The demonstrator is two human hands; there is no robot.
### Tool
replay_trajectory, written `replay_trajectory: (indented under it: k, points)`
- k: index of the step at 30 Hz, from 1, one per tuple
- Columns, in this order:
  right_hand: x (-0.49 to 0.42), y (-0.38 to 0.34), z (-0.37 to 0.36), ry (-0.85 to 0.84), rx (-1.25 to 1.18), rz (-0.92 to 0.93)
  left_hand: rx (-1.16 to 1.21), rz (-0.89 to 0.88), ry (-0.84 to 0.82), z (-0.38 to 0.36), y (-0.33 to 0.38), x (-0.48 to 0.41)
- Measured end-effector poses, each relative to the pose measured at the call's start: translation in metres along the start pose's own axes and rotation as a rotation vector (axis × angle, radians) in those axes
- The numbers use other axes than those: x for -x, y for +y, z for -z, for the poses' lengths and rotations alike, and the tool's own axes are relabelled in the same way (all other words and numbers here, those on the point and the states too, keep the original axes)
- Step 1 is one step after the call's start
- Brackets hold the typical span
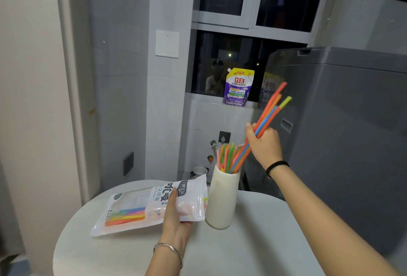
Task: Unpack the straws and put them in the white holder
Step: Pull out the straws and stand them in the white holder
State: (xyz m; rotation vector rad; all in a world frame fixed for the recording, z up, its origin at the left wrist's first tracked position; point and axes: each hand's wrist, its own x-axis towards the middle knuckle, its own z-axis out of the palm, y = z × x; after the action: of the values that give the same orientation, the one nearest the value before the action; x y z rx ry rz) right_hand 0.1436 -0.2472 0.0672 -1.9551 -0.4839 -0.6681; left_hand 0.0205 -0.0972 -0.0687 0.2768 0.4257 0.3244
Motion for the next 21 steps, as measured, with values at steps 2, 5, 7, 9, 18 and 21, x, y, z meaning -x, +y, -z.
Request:
replay_trajectory:
  k: [2,5,7,9,18,21]
  points:
    - [-0.002,0.001,-0.003,-0.106,0.073,0.000,0.006,-0.001,-0.007,0.000,0.000,0.001]
    - [-0.004,0.006,-0.008,-0.170,0.117,-0.002,0.018,0.007,-0.015,0.000,0.000,0.002]
    - [-0.006,0.010,-0.012,-0.222,0.139,-0.029,0.019,0.007,-0.021,0.000,0.000,0.002]
    - [-0.007,0.016,-0.016,-0.308,0.217,-0.053,0.024,0.004,-0.007,0.000,-0.001,0.002]
    - [-0.009,0.028,-0.023,-0.301,0.019,-0.026,0.005,0.005,-0.021,-0.001,-0.002,0.001]
    - [-0.008,0.024,-0.024,-0.239,-0.045,-0.005,0.011,0.007,-0.012,0.000,-0.002,0.001]
